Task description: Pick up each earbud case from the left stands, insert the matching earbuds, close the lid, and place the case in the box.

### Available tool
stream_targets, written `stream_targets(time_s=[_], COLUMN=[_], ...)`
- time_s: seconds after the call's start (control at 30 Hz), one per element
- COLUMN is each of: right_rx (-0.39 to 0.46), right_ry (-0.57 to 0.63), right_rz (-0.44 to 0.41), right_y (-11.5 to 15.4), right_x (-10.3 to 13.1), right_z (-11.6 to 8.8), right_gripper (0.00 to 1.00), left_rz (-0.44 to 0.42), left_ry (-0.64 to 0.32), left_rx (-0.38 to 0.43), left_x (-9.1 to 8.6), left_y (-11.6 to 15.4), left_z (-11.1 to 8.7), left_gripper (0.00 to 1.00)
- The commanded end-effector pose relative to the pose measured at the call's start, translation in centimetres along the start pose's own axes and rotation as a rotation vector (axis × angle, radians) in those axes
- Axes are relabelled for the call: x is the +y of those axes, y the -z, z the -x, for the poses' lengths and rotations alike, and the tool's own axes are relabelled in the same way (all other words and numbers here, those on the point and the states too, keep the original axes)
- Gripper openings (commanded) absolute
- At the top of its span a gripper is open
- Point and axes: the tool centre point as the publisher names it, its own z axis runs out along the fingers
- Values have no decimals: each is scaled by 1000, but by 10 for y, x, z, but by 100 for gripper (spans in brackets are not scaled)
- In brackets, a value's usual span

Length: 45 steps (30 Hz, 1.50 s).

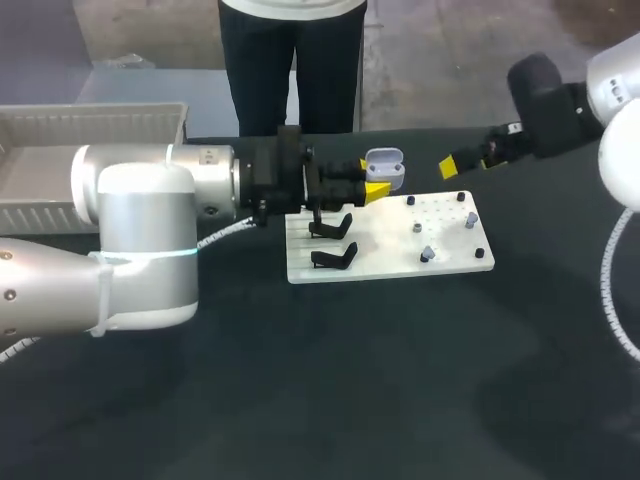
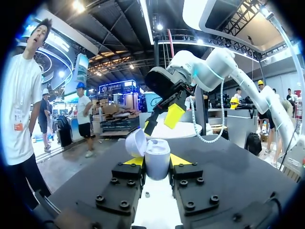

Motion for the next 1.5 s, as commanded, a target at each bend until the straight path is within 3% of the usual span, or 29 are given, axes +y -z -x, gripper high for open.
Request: stream_targets(time_s=[0.03,0.27,0.5,0.67,1.0,1.3,1.5], right_rx=[19,19,98,135,220,298,324], right_ry=[2,8,32,43,67,31,26], right_rz=[-59,-98,-164,-216,-348,-459,-457], right_y=[14,9,-2,-7,-13,-19,-23], right_x=[-5,-11,-13,-17,-31,-43,-45], right_z=[2,-3,-15,-24,-45,-57,-58], right_gripper=[100,100,100,100,100,100,100], left_rz=[24,-20,-58,-71,-67,-41,-31], left_ry=[-8,-6,-9,-13,5,12,19], left_rx=[-19,-57,-99,-49,-35,-14,-13], left_x=[-2,-2,-5,-7,-10,-2,3], left_y=[2,7,14,17,32,41,42], left_z=[1,1,4,6,9,5,1], left_gripper=[0,0,0,0,0,0,0])
